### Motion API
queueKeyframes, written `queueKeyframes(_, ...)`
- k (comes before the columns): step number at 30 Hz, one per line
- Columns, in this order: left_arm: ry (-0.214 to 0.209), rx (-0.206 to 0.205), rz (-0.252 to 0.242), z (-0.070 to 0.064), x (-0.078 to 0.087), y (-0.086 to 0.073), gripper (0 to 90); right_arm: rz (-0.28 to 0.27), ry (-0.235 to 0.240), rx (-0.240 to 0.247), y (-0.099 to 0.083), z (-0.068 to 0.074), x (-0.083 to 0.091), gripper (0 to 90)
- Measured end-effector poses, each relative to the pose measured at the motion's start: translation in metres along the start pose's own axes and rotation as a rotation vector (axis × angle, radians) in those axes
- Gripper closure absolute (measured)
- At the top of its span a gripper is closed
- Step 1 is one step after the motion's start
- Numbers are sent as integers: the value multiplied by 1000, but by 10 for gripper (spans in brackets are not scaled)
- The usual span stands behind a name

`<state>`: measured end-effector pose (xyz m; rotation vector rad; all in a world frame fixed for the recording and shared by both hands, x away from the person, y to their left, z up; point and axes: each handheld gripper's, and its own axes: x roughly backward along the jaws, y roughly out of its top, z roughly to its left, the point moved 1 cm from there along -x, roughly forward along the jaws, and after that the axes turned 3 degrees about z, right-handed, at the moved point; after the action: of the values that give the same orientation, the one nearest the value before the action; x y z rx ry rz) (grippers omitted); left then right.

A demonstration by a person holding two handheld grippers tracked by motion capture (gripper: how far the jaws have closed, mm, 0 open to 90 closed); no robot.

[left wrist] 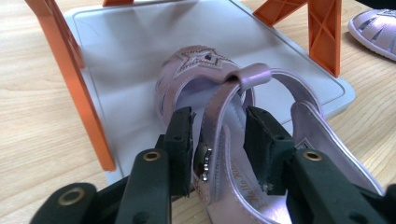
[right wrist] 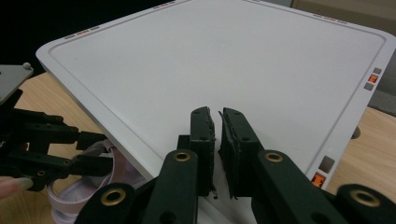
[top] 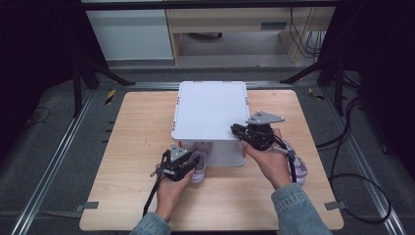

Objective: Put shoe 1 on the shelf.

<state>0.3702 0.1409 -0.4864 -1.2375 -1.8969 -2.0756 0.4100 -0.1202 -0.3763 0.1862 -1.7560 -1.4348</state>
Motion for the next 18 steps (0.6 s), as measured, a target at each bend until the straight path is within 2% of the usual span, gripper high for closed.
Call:
queueKeyframes(5,11,-30,-24,-2,7,-1,581,-2,-1,-3,0,0,0,828)
queueKeyframes(7,21,-55,-41,-2,12,0,577,-3,0,-5,0,0,-1,828)
queueKeyframes(12,16,-91,-76,-3,26,5,577,-4,-1,-7,0,0,-1,828)
queueKeyframes(14,10,-110,-83,-3,33,7,604,-4,-1,-7,0,0,-1,829)
queueKeyframes(18,-12,-218,-75,-7,48,8,713,-3,-4,-6,0,1,-1,829)
